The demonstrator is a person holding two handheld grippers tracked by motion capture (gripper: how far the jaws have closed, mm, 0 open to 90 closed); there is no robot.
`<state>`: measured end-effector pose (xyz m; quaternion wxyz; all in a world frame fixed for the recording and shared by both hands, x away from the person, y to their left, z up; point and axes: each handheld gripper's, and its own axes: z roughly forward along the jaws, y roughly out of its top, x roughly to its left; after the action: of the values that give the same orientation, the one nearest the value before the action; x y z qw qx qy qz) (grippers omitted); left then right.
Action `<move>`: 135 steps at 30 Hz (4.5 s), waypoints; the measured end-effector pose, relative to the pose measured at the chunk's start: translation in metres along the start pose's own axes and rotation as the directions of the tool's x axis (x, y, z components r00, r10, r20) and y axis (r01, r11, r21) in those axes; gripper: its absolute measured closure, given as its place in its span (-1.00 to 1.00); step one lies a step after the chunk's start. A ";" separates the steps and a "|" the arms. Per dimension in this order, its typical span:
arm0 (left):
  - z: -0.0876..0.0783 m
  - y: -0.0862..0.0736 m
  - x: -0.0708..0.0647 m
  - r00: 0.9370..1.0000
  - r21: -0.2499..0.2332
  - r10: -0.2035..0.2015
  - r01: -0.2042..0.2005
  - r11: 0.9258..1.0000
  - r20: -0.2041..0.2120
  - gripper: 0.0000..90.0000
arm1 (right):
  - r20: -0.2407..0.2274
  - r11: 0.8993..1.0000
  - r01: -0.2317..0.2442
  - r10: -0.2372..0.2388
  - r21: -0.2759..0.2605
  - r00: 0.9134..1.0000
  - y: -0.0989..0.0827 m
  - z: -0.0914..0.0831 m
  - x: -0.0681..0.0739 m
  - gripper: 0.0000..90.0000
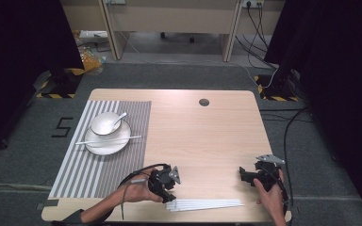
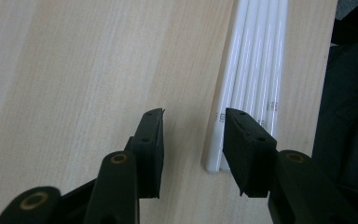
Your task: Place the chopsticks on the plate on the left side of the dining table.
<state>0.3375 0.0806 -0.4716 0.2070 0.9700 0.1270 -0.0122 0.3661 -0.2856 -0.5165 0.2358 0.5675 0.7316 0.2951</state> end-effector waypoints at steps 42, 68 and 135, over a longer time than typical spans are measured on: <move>0.002 -0.009 0.013 0.990 0.112 0.135 -0.131 0.985 -0.035 0.84 | -0.001 1.000 0.001 -0.001 0.000 1.000 0.000 0.000 0.000 -0.99; -0.013 -0.023 0.036 0.991 0.125 0.062 -0.047 0.991 -0.120 0.49 | -0.002 1.000 0.001 -0.001 -0.002 1.000 0.000 0.000 0.000 -0.99; 0.024 0.056 0.031 0.995 0.300 0.083 -0.065 0.952 -0.048 0.87 | -0.002 1.000 0.003 -0.003 -0.001 1.000 0.000 0.000 0.000 -0.99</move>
<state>0.3823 0.0290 -0.4735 0.0550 0.9941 0.0935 0.0058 0.3659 -0.2852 -0.5166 0.2358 0.5661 0.7324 0.2959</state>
